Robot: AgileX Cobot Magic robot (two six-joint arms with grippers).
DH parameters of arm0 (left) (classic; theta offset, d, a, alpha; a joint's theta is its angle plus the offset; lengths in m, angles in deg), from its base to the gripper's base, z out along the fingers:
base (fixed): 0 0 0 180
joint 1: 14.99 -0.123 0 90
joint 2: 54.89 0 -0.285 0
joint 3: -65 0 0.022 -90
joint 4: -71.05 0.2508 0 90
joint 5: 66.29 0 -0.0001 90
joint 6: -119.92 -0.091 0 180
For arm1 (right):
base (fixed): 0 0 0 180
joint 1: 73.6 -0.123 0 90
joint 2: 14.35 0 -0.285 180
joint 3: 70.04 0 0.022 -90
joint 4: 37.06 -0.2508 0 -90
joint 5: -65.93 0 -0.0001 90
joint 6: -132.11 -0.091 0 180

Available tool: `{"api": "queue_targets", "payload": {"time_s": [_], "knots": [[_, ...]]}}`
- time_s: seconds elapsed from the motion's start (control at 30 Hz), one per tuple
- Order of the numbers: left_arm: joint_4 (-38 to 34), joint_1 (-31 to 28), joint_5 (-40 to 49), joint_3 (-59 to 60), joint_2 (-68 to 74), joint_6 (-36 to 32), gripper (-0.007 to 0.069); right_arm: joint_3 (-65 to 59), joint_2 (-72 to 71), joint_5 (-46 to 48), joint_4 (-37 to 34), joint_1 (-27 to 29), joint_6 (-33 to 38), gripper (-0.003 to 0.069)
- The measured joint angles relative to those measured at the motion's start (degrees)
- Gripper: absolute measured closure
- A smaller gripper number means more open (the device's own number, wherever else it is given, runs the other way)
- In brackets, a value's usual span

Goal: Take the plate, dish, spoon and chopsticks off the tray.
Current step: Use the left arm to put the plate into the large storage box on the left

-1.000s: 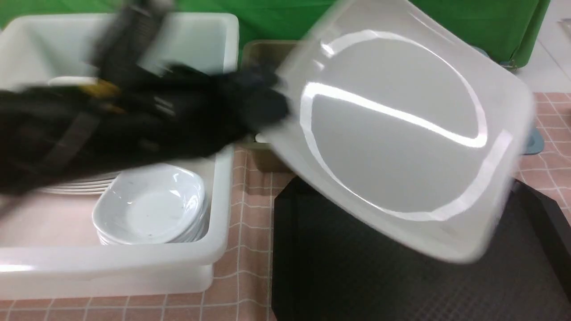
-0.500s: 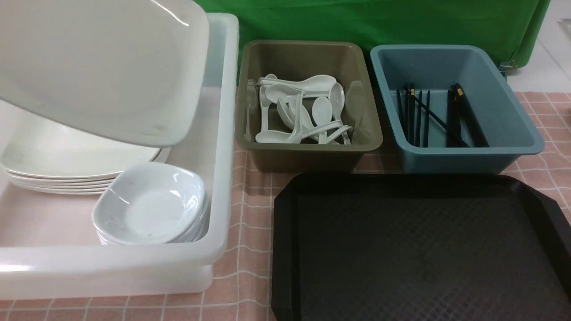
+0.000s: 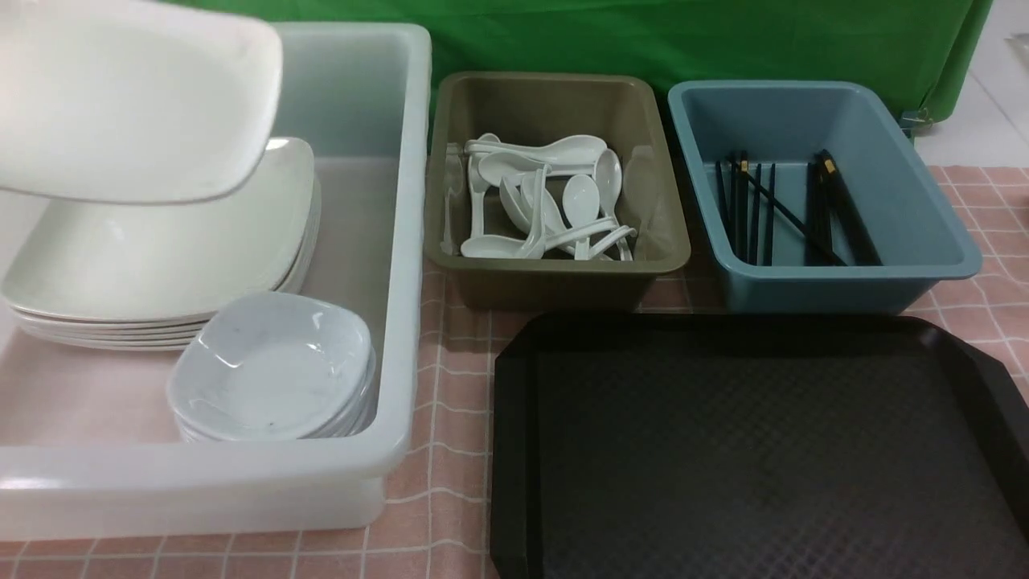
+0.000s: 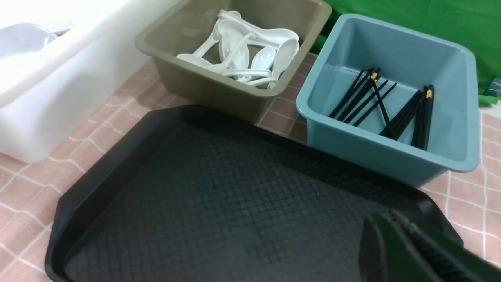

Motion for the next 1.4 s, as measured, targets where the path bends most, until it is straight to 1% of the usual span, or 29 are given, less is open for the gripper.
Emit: {"api": "queue_targets", "payload": {"time_s": [0.1,0.3,0.5,0.57,0.63,0.7,0.73,0.83,0.9,0.93,0.97,1.03,1.07,1.1,1.13,1.17,1.2,1.23,1.27,1.33,1.37,1.4], "knots": [[3.4,3.3,-5.4,0.0,2.7,-0.1,0.0593,0.0,0.0,-0.1,0.0,0.0,-0.9,0.0608],[6.4,7.2,-11.2,0.0,5.4,-0.3,0.0587,0.0,0.0,-0.1,0.0,0.0,-1.2,0.0608],[8.3,7.8,-14.0,-0.1,6.9,-0.3,0.0585,0.0,0.0,0.0,0.0,0.0,-1.3,0.0608],[11.8,8.0,-14.7,-0.1,7.4,-0.2,0.0563,0.0,0.0,0.7,0.0,0.0,-2.2,0.0608],[16.2,8.6,-15.0,-0.1,7.5,0.1,0.0519,0.0,0.0,1.2,0.0,0.0,-2.6,0.0608],[19.6,9.2,-15.0,-0.1,7.7,0.3,0.0456,0.0,0.0,1.6,0.0,0.0,-3.1,0.0608],[19.8,9.3,-15.0,-0.1,7.7,0.3,0.0449,0.0,0.0,1.6,0.0,0.0,-3.3,0.0608],[23.7,9.7,-14.7,-1.4,7.8,0.3,0.0315,0.0,0.0,2.2,-0.1,0.0,-4.1,0.0608],[26.7,9.6,-14.1,-3.0,7.8,0.6,0.0255,0.4,0.0,3.6,-0.2,0.0,-4.1,0.0608],[27.1,9.6,-14.0,-3.4,7.8,0.8,0.0244,0.5,0.0,3.8,-0.2,0.0,-4.1,0.0608],[30.3,9.6,-12.7,-5.0,7.7,3.3,0.0213,1.1,0.0,5.4,-0.2,0.0,-4.1,0.0608],[33.1,9.6,-11.0,-6.8,7.7,6.4,0.0196,1.9,0.0,7.5,-0.2,0.0,-4.1,0.0608],[35.7,9.6,-8.3,-9.2,7.7,9.9,0.0202,3.3,-0.1,11.0,-0.2,0.0,-3.7,0.0608],[35.9,9.6,-7.9,-9.2,7.7,10.3,0.0202,3.5,-0.1,11.4,-0.1,0.0,-3.5,0.0608],[37.3,10.0,-4.2,-11.9,7.7,13.5,0.0259,5.2,-0.1,15.6,-0.1,0.0,-2.4,0.0608],[37.7,10.4,-2.3,-13.0,7.7,14.8,0.0298,6.4,-0.1,18.5,-0.1,0.0,-1.7,0.0608],[37.7,10.6,-2.3,-13.3,7.7,14.8,0.0309,6.6,-0.1,19.1,-0.1,0.0,-1.5,0.0608],[38.6,12.5,0.8,-15.4,7.7,16.0,0.0412,9.1,-0.1,24.4,-0.1,0.0,-0.5,0.0608],[39.5,14.0,2.6,-16.7,7.7,16.2,0.0498,10.3,-0.2,27.5,0.0,0.0,-0.1,0.0608],[41.1,17.1,5.0,-18.2,7.6,16.4,0.0580,11.9,-0.7,27.9,0.0,0.0,-0.1,0.0608],[41.5,17.5,5.6,-18.5,7.6,16.4,0.0585,12.0,-0.9,27.9,0.0,0.0,-0.1,0.0608],[42.6,20.0,7.5,-19.2,7.5,16.4,0.0608,12.5,-1.7,27.9,-0.1,0.0,-0.1,0.0612]]}}
